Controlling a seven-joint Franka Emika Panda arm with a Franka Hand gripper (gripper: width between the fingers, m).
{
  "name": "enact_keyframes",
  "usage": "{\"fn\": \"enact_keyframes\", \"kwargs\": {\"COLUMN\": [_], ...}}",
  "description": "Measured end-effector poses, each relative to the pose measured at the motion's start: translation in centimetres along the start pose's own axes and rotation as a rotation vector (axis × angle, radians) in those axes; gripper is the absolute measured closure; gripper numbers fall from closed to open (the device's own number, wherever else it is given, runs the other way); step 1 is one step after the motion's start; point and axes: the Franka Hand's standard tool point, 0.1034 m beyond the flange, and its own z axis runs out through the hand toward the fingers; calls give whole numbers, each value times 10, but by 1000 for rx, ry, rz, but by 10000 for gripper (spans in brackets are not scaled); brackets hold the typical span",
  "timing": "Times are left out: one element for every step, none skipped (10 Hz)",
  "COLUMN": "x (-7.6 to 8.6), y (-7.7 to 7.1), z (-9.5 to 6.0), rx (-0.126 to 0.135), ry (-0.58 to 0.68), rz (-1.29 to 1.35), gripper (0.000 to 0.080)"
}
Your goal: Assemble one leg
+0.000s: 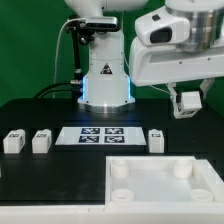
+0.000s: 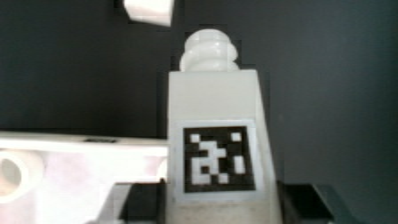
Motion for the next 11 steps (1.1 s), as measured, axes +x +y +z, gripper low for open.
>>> {"fn": "enact_keyframes", "kwargs": {"x": [3, 10, 19, 24, 42, 55, 64, 63, 57, 59, 59], "y": [2, 4, 8, 17, 29, 33, 28, 31, 32, 32, 32], "z": [2, 1, 1, -13, -40, -62, -73, -69, -61, -63, -62], "rx": [-3, -3, -3, -12, -22, -24, -19, -25, -27, -26, -26], "ry": [103, 230, 337, 362, 462, 557, 631, 733, 721, 722, 720], "rz": [-1, -9, -23, -49, -67, -56, -51, -60, -59, -60, -60], "gripper": [508, 508, 508, 508, 508, 508, 508, 508, 508, 508, 508]}}
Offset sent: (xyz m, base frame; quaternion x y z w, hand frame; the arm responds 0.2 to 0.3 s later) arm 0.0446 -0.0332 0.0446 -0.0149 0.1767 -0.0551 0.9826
